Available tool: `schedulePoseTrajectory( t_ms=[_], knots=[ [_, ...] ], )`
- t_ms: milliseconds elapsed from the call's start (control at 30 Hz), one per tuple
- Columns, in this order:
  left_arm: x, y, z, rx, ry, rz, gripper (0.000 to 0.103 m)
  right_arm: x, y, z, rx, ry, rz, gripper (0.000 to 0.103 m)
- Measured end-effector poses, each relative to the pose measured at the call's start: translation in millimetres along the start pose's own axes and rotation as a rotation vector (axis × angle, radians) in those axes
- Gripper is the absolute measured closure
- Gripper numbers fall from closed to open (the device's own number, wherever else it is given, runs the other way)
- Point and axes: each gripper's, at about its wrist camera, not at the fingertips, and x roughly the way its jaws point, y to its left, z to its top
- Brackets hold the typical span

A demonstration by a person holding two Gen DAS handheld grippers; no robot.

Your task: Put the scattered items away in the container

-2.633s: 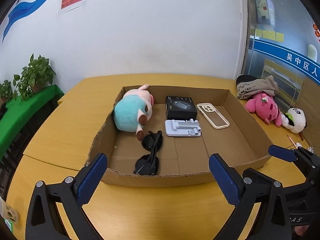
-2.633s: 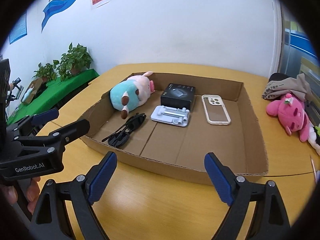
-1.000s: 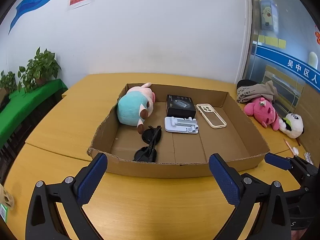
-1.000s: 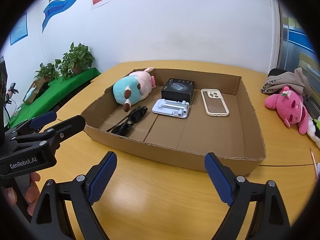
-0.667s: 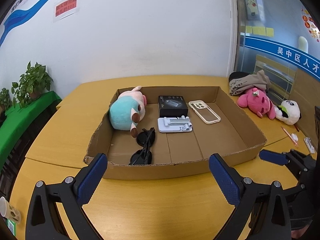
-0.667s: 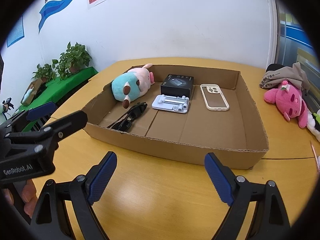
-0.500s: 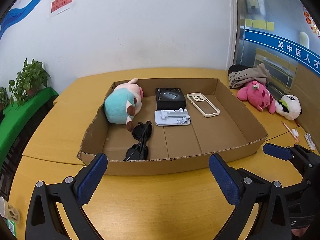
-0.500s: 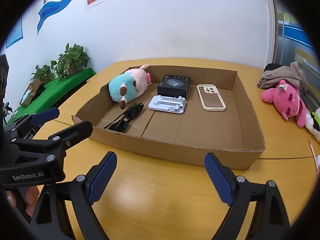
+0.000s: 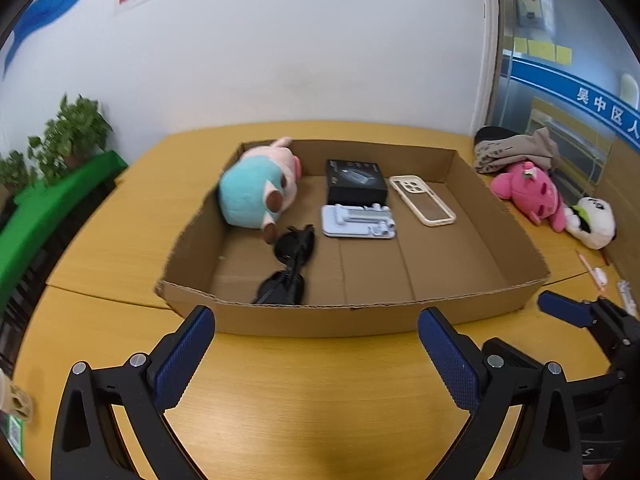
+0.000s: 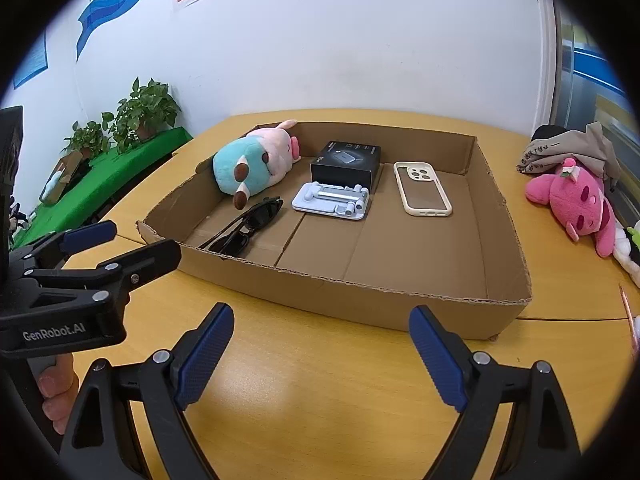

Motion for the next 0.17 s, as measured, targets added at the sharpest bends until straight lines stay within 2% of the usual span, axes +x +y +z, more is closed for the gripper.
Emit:
schedulePoseTrajectory(
  t_ms=[167],
  knots=[
    [-0.6, -3.4, -4.6, 0.003, -0.003, 0.001, 0.000, 0.8, -4.7, -3.3, 0.005, 0.008, 0.002, 0.014]
  ],
)
